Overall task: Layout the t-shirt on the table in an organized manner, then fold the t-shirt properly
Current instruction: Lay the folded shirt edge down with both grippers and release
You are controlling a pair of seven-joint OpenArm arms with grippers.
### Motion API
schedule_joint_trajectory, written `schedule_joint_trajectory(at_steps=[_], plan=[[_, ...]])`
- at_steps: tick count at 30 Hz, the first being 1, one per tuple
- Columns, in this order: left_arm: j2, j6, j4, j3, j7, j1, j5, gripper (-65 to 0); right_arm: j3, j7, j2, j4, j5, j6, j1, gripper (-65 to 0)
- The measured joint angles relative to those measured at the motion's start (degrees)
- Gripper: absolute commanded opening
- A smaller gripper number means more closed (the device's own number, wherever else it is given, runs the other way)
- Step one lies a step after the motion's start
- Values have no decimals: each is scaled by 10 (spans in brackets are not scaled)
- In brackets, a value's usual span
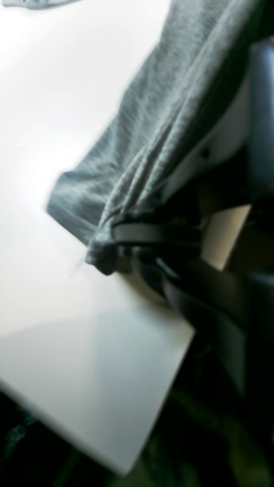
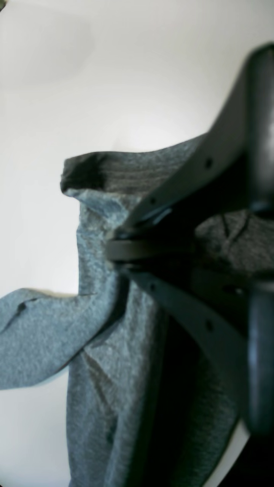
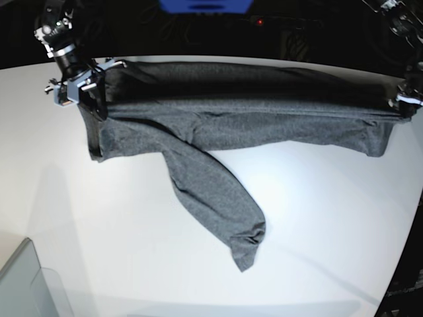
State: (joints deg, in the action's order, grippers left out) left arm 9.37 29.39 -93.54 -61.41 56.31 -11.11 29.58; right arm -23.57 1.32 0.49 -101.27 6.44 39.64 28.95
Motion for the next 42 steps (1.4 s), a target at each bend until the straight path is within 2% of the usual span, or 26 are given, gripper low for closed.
schedule_joint_trajectory(at_steps=[3, 8, 21, 24, 29, 31, 34, 38, 42], plan=[[1, -2, 38, 0, -6, 1, -1, -649, 0, -1, 0, 4, 0, 0, 0, -650], [3, -2, 75, 39, -8, 7, 1, -649, 0, -3, 0, 6, 0, 0, 0, -650], [4, -2, 76, 40, -2, 20, 0, -645, 0, -3, 4, 61, 0, 0, -1, -650], [5, -2, 76, 40, -2, 14, -2, -586, 0, -5, 4, 61, 0, 0, 0, -650], [21, -2, 75, 37, -2, -11, 1, -424, 0, 1, 9, 61, 0, 0, 1, -650], [21, -2, 74, 36, -3, -19, 5, -380, 0, 1, 13, 60, 0, 0, 5, -621], [18, -2, 42, 36, 2, -33, 5, -337, 0, 2, 16, 52, -1, 0, 15, -542], [18, -2, -13, 34, -2, -43, 6, -327, -2, 2, 20, 42, -1, 0, 14, -446], [9, -2, -43, 34, -4, -43, 7, -327, -2, 1, 18, 32, -1, 0, 26, -408]])
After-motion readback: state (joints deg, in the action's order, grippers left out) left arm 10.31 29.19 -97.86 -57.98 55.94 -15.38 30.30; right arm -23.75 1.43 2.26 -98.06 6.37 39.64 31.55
